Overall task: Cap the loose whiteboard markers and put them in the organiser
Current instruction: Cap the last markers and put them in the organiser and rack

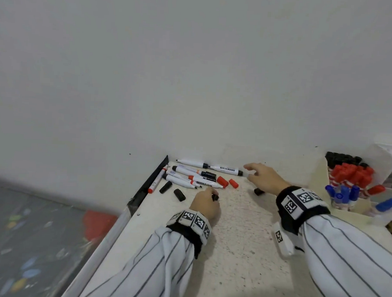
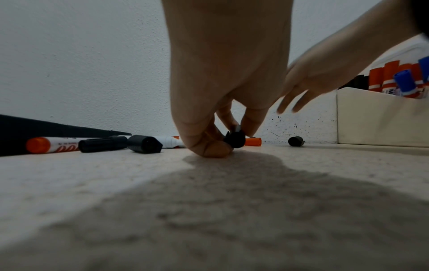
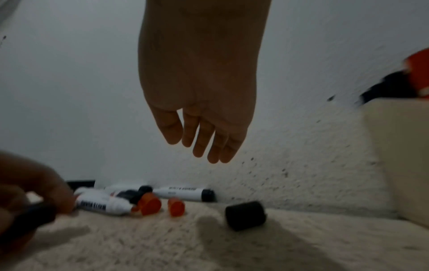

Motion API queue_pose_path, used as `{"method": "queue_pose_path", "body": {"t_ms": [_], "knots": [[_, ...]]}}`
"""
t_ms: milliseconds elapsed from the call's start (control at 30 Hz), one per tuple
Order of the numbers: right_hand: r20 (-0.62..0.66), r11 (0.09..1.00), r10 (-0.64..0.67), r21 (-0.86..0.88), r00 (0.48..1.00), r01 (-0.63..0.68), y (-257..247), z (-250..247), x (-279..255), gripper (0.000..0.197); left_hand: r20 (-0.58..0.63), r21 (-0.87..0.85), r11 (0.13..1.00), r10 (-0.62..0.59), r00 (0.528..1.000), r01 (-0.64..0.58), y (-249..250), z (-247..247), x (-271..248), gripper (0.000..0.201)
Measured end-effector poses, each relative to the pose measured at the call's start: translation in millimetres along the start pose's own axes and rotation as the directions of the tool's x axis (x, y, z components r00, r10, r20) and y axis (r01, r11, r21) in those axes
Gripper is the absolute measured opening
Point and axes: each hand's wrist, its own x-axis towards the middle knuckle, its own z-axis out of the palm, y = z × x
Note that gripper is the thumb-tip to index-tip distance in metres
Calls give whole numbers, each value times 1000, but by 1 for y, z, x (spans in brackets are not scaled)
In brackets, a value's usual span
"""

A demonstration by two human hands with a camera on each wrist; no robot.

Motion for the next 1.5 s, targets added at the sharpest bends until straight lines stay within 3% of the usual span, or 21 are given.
{"method": "queue_pose_path", "body": {"t_ms": [233,367,533,633,767,933,1100,1200,1300,1400,1500], "knots": [[161,994,109,-3,981,-110,-18,40,48,58,-32,-4,1000,1,999,-2,-5,5,6,27],[177,978,179,-140,968,-155,-17,51,64,60,-28,7,1000,-8,1000,8,-6,8,8,26],[100,910,261,-358,960,-211,-17,56,69,43,-13,17,999,-33,999,34,-6,8,10,27],[42,894,245,-397,969,-209,-17,59,71,36,-5,13,999,-41,999,41,-6,8,9,26],[57,887,231,-424,971,-186,-12,56,65,25,7,13,999,-44,999,43,-5,7,9,27],[18,918,183,-362,983,-164,-3,48,55,16,3,-30,999,-39,999,40,-4,6,8,27],[-50,978,199,-45,979,-201,0,35,45,22,-20,-120,993,-19,1000,16,-5,5,7,35],[-79,984,160,89,984,-153,-2,19,33,32,-41,-196,981,-13,999,5,-3,3,6,35],[-70,994,64,95,996,-57,4,7,15,27,-61,-279,960,2,998,-19,0,1,4,26],[-64,998,-39,46,997,42,11,6,-7,9,-72,-339,939,31,997,-54,2,1,3,19],[-50,996,-86,10,995,87,18,8,-21,9,-69,-380,921,60,996,-82,4,0,2,18]]}}
